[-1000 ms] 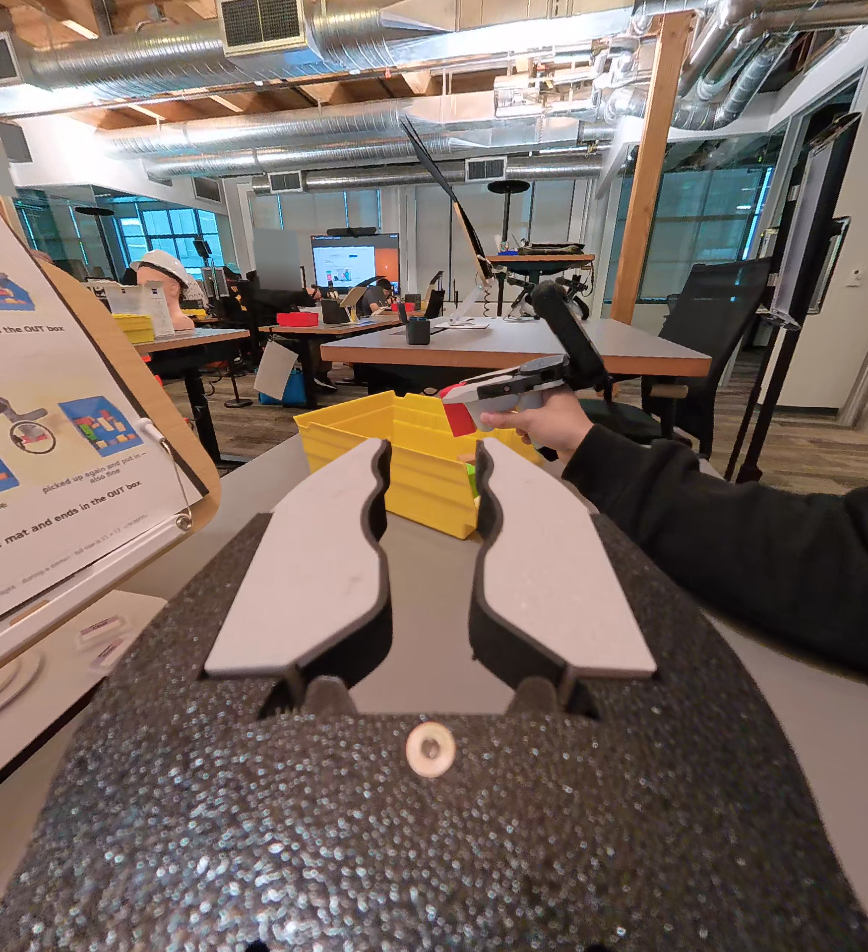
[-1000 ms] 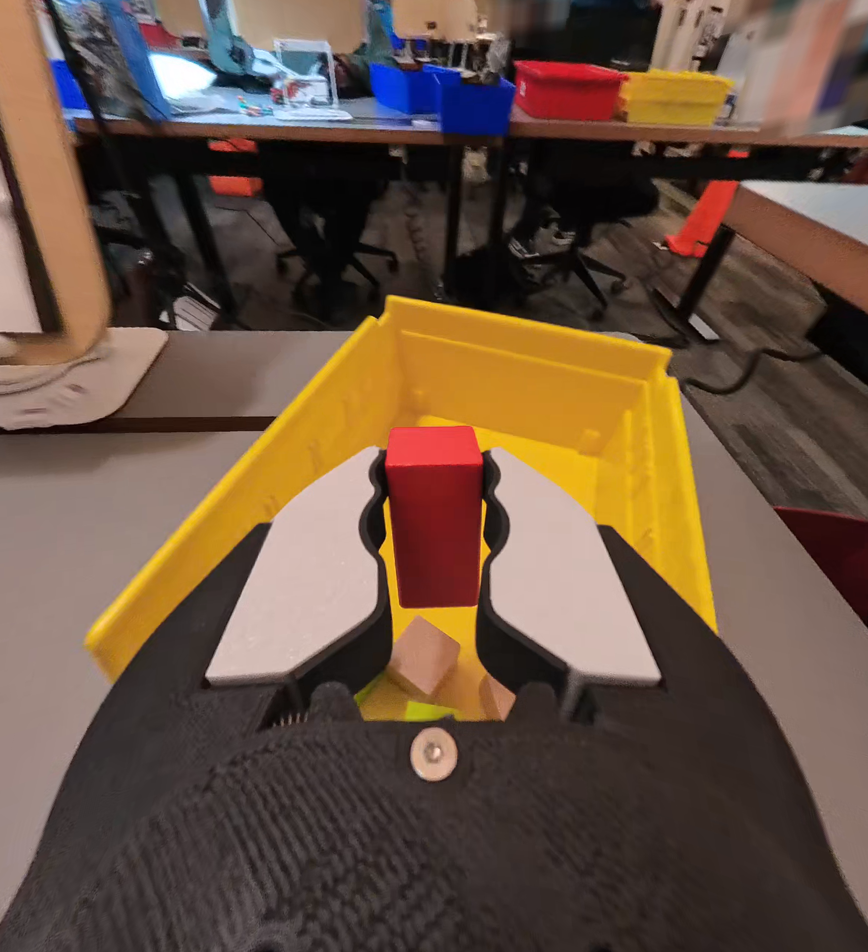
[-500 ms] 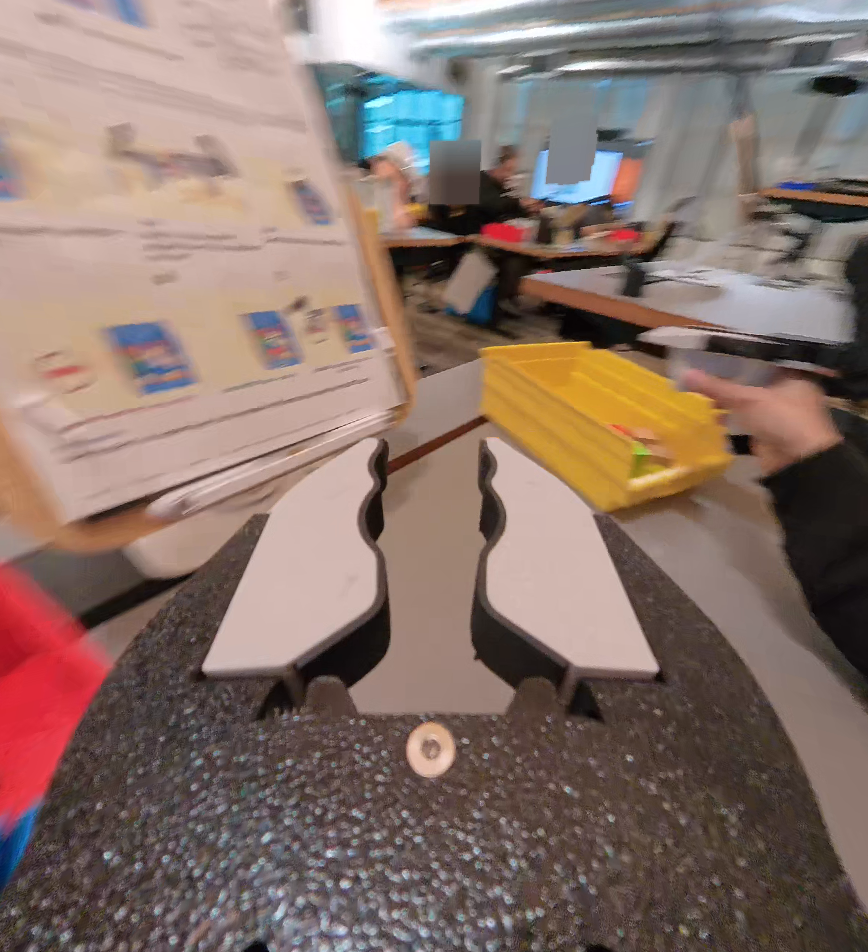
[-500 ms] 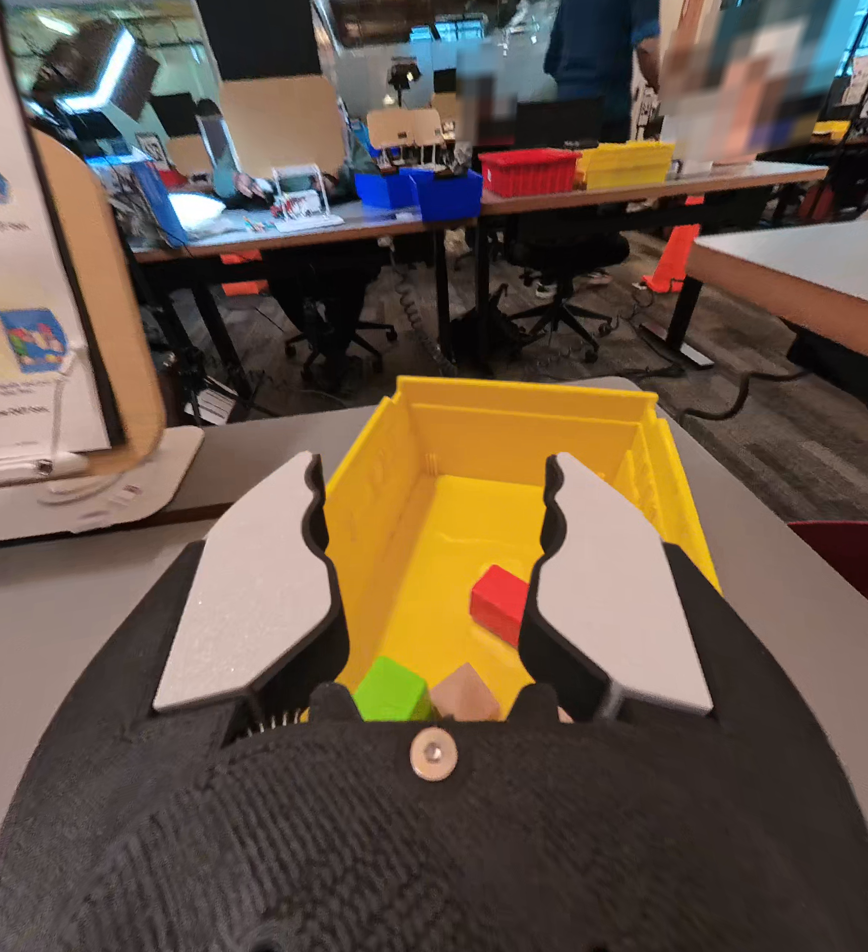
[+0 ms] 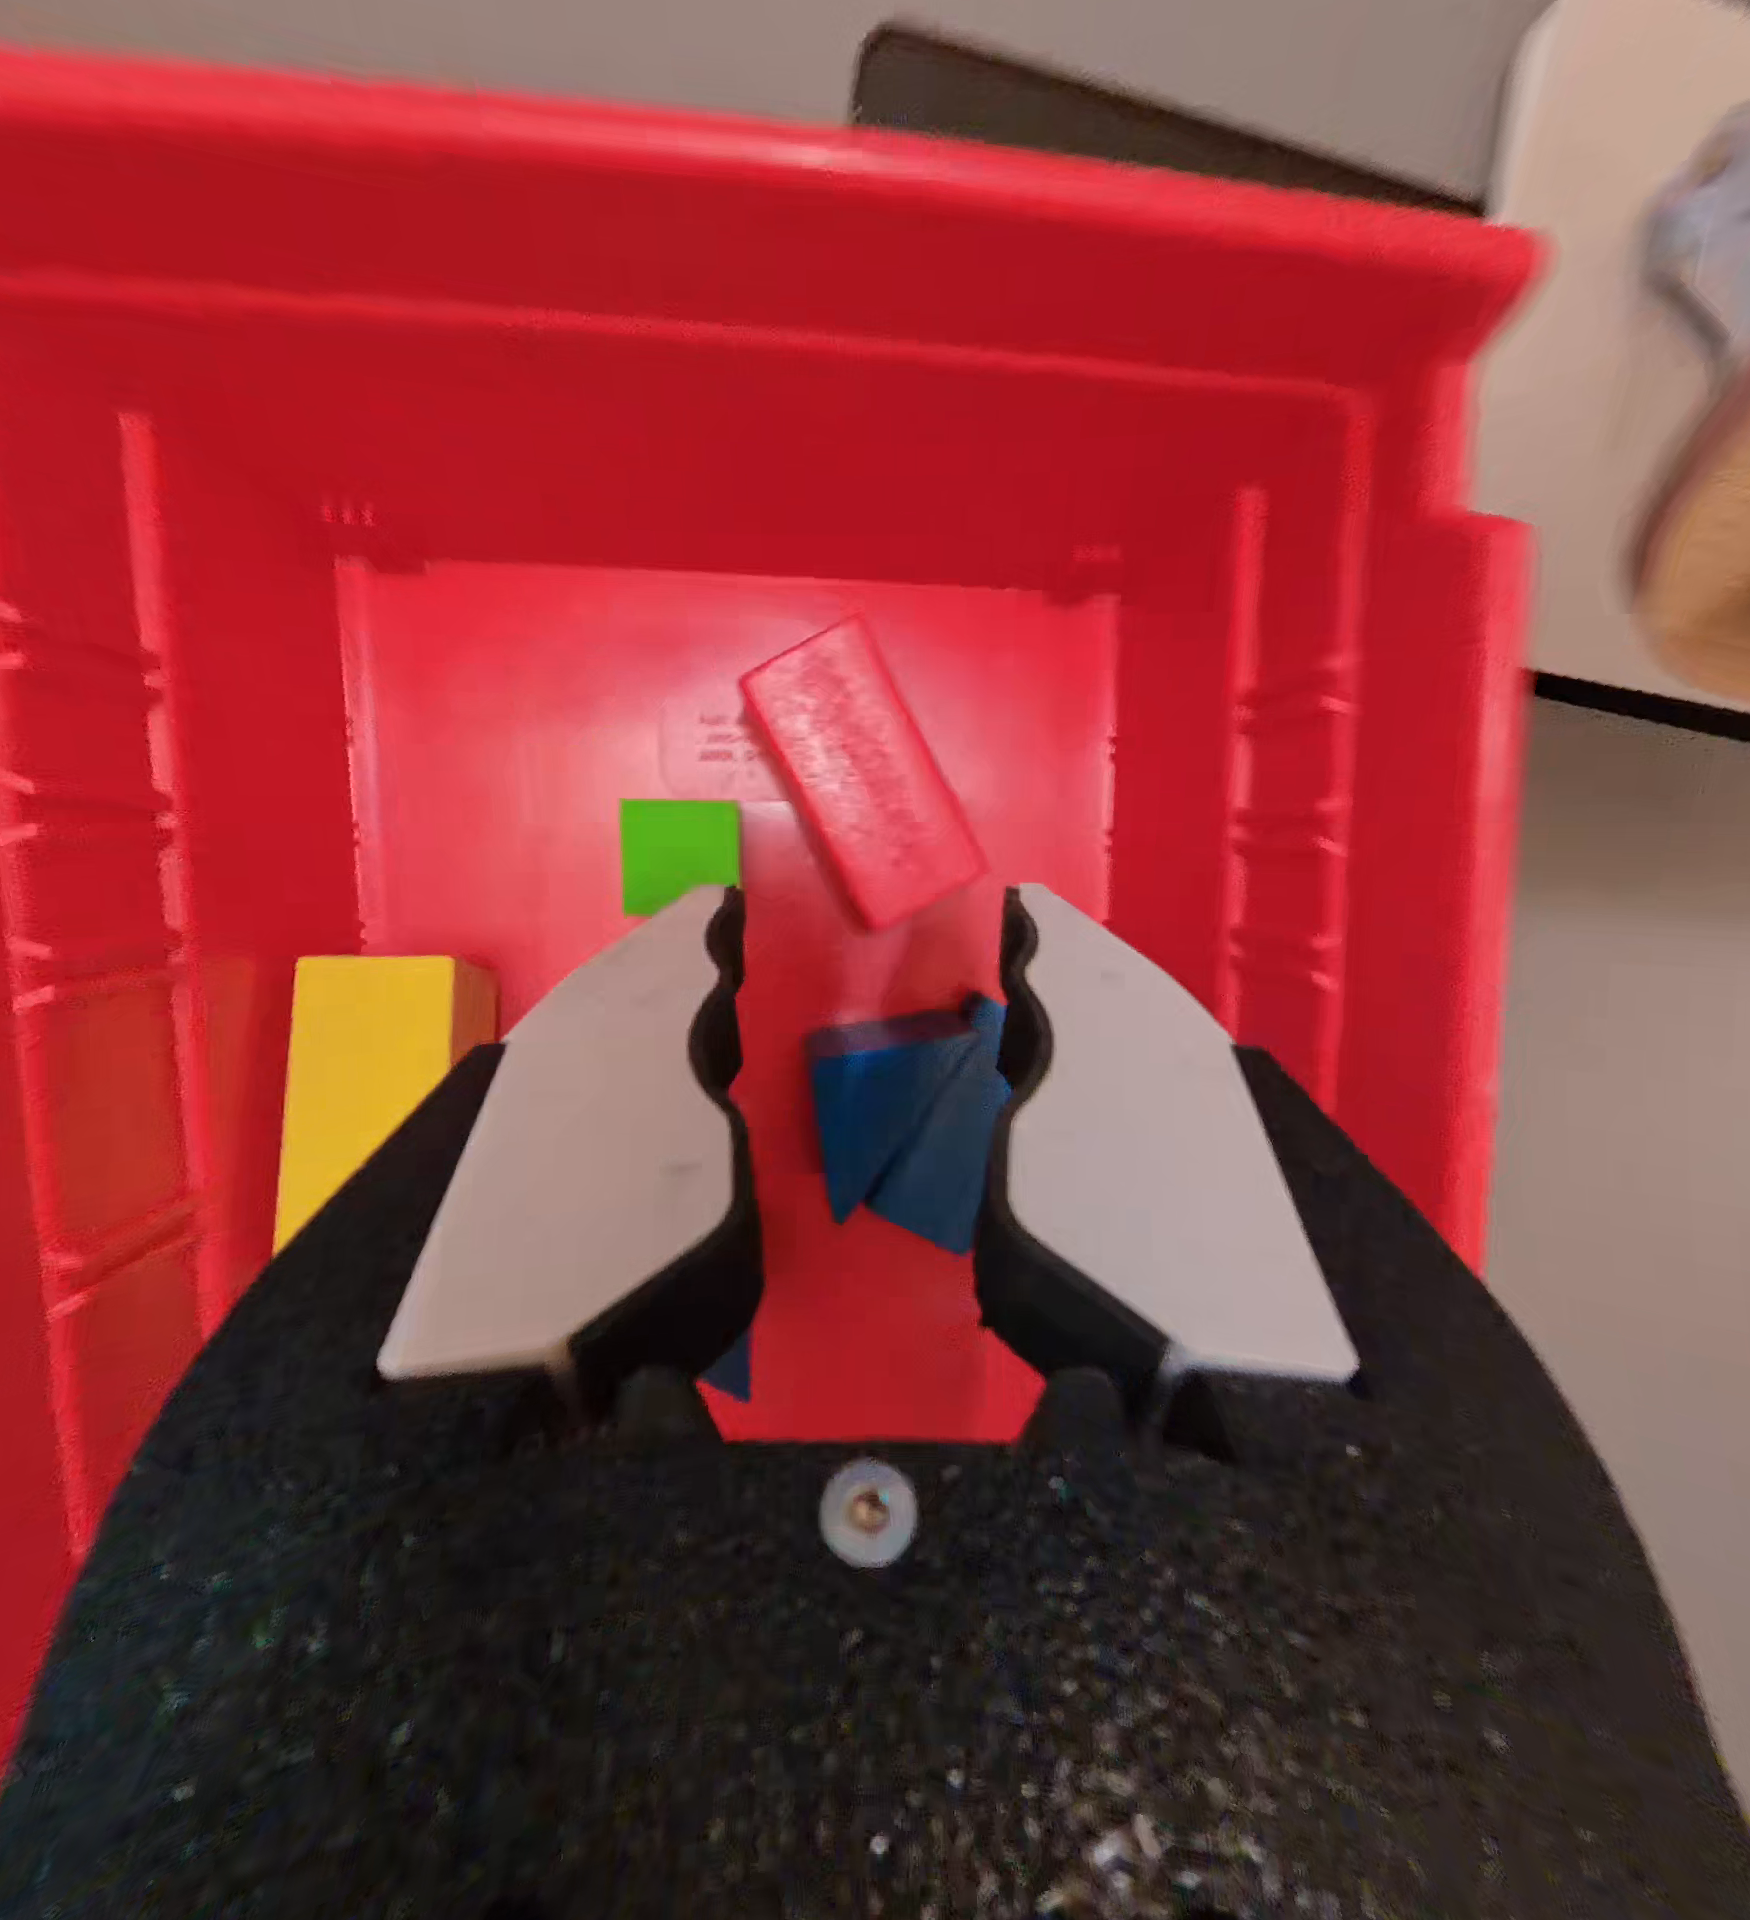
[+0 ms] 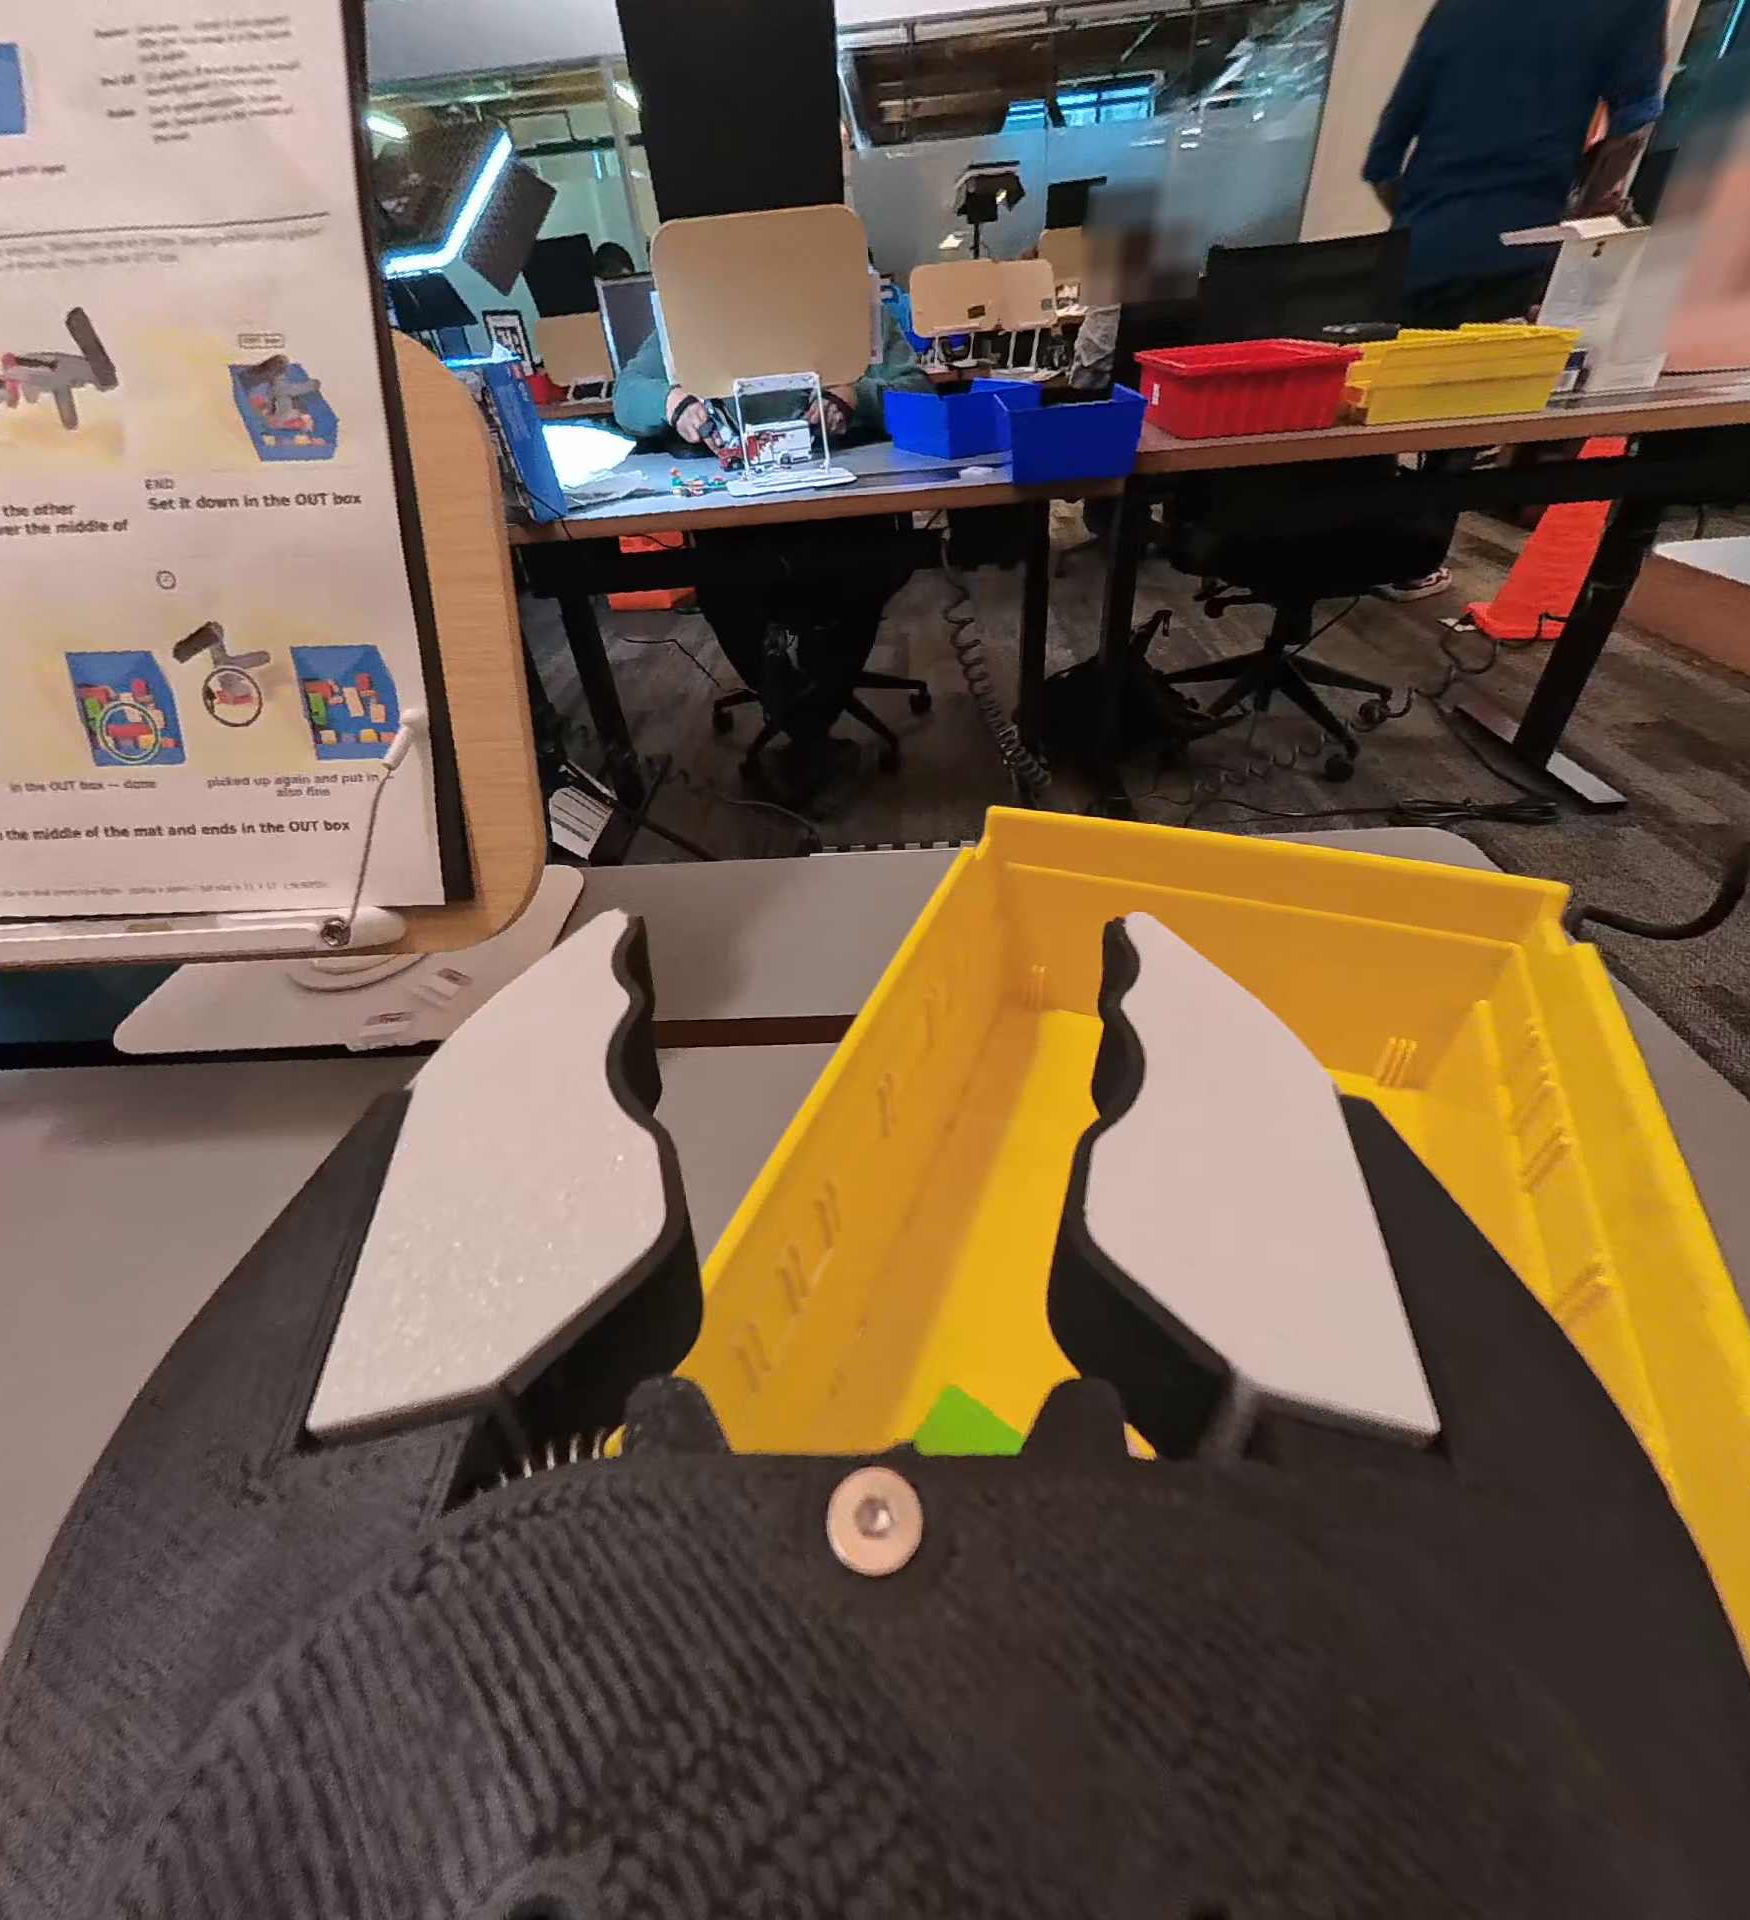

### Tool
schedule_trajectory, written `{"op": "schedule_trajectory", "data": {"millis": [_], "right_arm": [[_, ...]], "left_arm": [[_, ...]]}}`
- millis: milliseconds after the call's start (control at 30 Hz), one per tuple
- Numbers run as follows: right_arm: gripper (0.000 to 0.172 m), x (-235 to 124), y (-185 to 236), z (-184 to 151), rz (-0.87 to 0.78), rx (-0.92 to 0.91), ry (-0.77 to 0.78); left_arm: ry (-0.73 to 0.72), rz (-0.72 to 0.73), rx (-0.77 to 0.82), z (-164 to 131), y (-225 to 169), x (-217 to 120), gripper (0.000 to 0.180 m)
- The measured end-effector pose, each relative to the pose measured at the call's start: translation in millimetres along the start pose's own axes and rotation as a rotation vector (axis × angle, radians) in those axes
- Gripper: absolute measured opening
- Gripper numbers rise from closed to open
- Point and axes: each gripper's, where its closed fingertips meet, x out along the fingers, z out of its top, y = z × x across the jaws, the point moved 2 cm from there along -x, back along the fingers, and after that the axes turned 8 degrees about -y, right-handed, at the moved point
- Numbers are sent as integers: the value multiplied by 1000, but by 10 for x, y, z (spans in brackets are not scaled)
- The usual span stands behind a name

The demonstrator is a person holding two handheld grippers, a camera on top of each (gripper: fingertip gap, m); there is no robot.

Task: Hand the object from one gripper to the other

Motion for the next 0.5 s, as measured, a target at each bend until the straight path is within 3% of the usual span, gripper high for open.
{"op": "schedule_trajectory", "data": {"millis": [200, 300, 400, 500], "right_arm": [[84, 56, 104, -51, 43, 17, 8], [85, 77, 132, -82, 60, 32, 18], [85, 78, 137, -79, 69, 46, 15], [85, 82, 135, -85, 75, 54, 12]], "left_arm": [[135, 37, -155, -102, -19, 293, 50], [142, 54, -241, -128, -14, 410, 47], [137, 89, -273, -151, 25, 523, 55], [127, 106, -234, -158, 17, 569, 37]]}}
